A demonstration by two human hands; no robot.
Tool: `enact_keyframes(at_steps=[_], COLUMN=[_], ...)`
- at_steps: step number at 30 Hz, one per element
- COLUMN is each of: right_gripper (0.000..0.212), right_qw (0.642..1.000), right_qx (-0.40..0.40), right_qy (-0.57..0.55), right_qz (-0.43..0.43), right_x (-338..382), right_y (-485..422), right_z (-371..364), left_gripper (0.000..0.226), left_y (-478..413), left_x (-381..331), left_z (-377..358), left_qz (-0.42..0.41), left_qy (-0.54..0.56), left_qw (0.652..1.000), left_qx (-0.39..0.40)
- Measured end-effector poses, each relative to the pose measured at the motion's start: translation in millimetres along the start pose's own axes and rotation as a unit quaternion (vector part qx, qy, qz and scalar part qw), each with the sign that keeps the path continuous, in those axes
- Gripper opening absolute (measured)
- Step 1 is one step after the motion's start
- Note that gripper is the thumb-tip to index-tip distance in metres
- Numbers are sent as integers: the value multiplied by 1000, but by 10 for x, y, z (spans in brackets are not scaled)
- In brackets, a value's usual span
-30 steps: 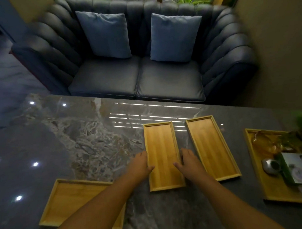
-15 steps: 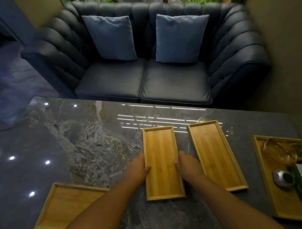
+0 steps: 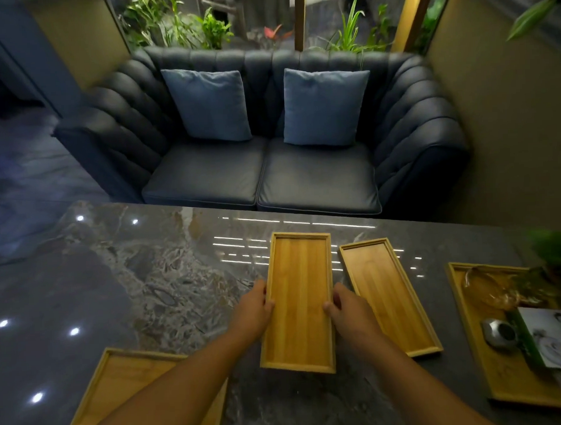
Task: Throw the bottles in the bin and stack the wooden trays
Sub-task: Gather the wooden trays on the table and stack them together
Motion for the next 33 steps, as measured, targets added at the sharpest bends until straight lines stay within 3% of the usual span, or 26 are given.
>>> enact_keyframes(at_steps=[5,9,15,20,33], right_gripper=[10,15,21,19,21], right_qw=[994,967,933,934,915], right_qx=[-22,26,56,58,64], right_qy=[-104,-239,-344,-344,-385], right_qz=[5,-86,-90,-79,-97], right_x=[85,-53,32,347,1522], right_y=[220,334,572,733,1213], right_z=[202,91,-98,-267,-1406], left_gripper=[13,23,39,41,38], left_y=[117,276,543,663,965], left_x=[-262,-336,-191,148,1359], left_z=[294,413,501,663,1687], left_qz=[-32,-39,-21,29,72], left_qy=[35,74,175,286,443], left_qw=[998,995,982,956,892], left_qx=[-44,-52,-72,-50,50])
Point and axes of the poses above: each hand's wrist, its own y-axis away from the middle knuckle, its own z-axis out of the back of the hand, x = y × z, the point moved 8 cm from there along -y, towards the middle knuckle, and after that the axes turned 11 degrees about -z, right-handed, at the moved point
